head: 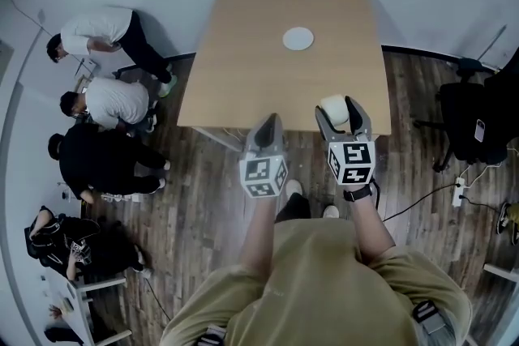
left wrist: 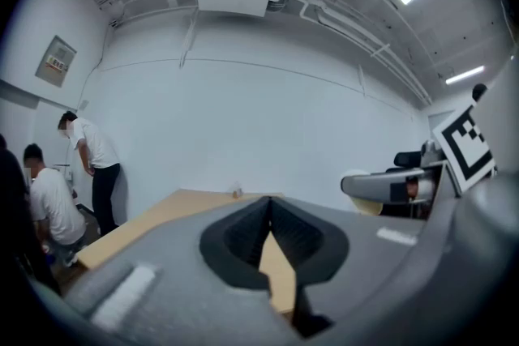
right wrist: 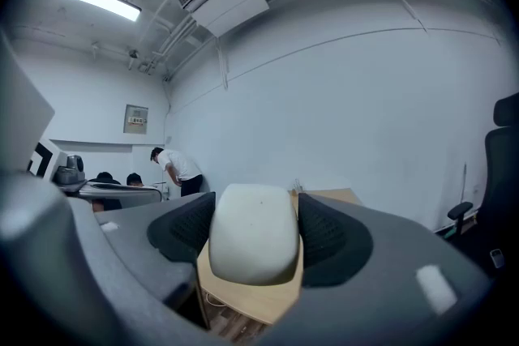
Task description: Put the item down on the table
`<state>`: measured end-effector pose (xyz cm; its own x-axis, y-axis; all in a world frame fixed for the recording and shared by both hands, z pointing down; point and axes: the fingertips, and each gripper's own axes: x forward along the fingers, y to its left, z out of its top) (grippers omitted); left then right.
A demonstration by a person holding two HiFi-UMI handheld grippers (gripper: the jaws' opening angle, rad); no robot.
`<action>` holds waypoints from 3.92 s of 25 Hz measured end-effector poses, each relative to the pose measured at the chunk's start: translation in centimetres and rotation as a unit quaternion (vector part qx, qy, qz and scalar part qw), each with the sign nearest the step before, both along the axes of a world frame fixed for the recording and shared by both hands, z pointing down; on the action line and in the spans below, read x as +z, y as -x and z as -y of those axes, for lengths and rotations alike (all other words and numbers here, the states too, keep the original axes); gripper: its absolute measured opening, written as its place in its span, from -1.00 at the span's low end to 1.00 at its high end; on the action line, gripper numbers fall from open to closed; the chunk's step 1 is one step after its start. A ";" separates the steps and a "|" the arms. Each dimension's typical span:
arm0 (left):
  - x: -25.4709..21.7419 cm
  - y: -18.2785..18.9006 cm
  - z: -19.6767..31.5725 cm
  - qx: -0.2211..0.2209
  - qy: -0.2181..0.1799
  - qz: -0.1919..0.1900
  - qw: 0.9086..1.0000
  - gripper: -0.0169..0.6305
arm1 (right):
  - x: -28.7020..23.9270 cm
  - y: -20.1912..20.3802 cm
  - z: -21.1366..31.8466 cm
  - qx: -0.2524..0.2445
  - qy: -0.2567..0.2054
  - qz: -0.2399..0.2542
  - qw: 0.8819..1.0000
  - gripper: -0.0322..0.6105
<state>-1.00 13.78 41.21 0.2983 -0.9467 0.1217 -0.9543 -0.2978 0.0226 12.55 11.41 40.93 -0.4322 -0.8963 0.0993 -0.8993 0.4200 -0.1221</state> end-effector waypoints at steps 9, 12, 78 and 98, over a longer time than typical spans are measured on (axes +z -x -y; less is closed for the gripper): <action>0.1 1.1 7.1 0.020 -0.005 -0.030 0.999 -0.94 | 0.0 0.2 6.1 0.038 0.002 -0.017 0.999 0.11; -0.1 2.8 10.6 0.021 -0.006 -0.042 0.999 -0.94 | -0.5 1.2 9.4 0.048 -0.001 -0.022 0.999 0.11; 23.5 8.6 45.5 0.027 0.249 -0.042 0.967 -0.94 | 32.3 15.4 56.7 -0.068 0.217 -0.155 0.961 0.11; 19.5 8.9 42.9 0.012 0.218 -0.071 0.973 -0.94 | 32.1 14.8 54.9 -0.075 0.284 -0.189 0.937 0.38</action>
